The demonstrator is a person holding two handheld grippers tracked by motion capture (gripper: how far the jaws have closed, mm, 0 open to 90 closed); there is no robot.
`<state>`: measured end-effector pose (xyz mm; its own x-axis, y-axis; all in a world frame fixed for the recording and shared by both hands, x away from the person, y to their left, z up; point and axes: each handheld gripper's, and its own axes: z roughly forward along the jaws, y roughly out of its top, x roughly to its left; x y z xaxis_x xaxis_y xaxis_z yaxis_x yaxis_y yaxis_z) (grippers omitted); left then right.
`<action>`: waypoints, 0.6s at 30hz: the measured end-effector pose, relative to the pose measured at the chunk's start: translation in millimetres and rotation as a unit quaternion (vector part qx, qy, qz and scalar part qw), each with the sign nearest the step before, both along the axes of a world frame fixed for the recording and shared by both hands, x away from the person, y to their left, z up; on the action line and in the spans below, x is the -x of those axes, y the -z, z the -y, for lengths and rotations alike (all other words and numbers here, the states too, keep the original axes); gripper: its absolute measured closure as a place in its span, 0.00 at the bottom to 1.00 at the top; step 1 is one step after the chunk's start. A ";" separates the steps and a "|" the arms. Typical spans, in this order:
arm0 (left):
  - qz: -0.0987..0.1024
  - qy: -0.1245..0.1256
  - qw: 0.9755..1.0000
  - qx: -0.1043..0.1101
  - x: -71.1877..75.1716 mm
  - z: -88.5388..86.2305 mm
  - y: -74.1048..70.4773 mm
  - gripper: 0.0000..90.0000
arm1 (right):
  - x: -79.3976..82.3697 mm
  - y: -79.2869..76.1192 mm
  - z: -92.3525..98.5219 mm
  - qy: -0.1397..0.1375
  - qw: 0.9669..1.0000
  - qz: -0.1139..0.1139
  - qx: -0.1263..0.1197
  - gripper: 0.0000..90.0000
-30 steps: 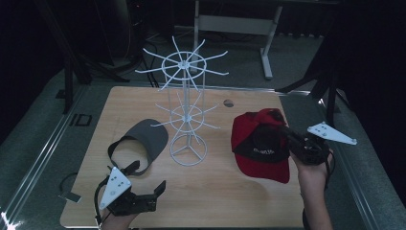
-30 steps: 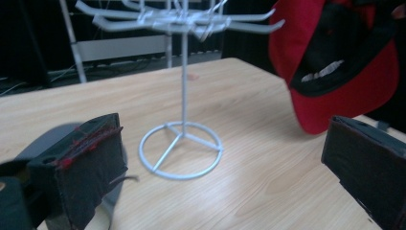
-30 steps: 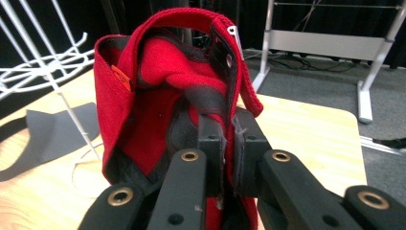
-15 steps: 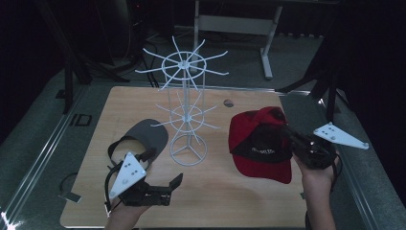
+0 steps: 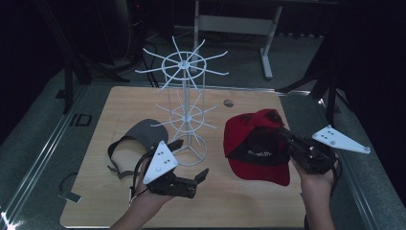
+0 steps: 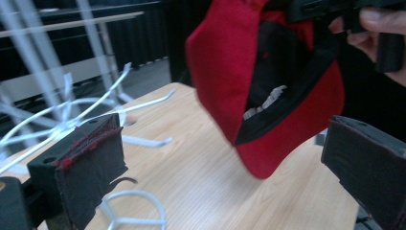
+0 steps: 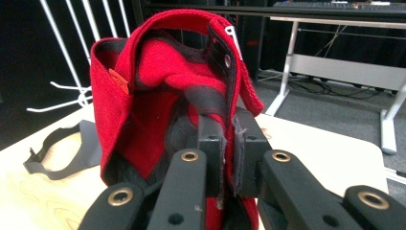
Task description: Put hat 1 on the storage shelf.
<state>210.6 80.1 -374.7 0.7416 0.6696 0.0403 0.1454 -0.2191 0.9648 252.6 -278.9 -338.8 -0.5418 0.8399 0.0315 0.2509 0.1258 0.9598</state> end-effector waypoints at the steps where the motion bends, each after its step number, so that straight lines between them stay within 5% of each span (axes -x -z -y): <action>1: 0.000 0.003 1.000 -0.001 -1.9 3.8 -0.8 0.01 | 1.9 -0.7 -1.1 -0.002 1.000 0.001 0.000 0.93; 8: 0.004 0.024 1.000 -0.011 -11.6 28.3 -4.7 0.02 | 10.8 -2.1 -6.5 -0.019 1.000 0.004 -0.004 0.93; 18: 0.014 0.018 0.999 -0.034 -40.1 62.7 -14.5 0.02 | 21.1 -5.8 -11.5 -0.035 0.999 0.014 -0.009 0.93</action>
<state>250.6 17.4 -360.2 0.7633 0.6375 0.1049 0.1100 -0.2882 0.9512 231.5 -267.4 -332.9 -0.5997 0.7996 0.0297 0.2149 0.1252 0.9686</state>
